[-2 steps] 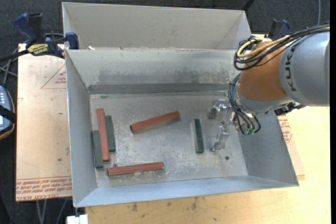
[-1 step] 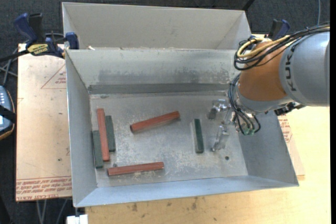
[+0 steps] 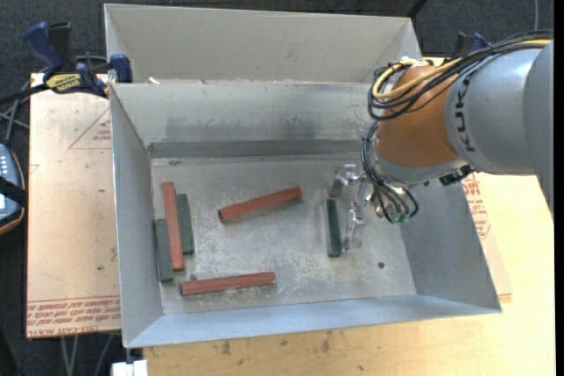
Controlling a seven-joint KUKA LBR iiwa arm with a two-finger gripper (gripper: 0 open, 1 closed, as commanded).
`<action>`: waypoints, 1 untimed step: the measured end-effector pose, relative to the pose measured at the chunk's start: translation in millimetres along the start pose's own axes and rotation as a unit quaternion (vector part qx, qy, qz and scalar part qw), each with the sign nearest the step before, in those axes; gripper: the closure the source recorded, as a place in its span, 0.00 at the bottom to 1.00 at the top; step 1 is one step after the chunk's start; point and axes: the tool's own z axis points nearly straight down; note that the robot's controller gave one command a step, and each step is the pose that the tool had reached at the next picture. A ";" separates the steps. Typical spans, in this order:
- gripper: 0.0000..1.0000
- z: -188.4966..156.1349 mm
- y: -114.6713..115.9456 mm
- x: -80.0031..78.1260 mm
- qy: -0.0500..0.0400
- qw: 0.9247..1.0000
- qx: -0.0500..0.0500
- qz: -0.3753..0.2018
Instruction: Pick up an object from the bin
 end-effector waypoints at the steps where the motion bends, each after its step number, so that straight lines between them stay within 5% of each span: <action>1: 0.00 -0.2 20.2 -8.5 -0.001 0.994 -0.002 -0.113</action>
Offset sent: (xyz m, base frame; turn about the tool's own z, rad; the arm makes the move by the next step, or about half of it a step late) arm 0.0682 0.0512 0.0058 -0.3372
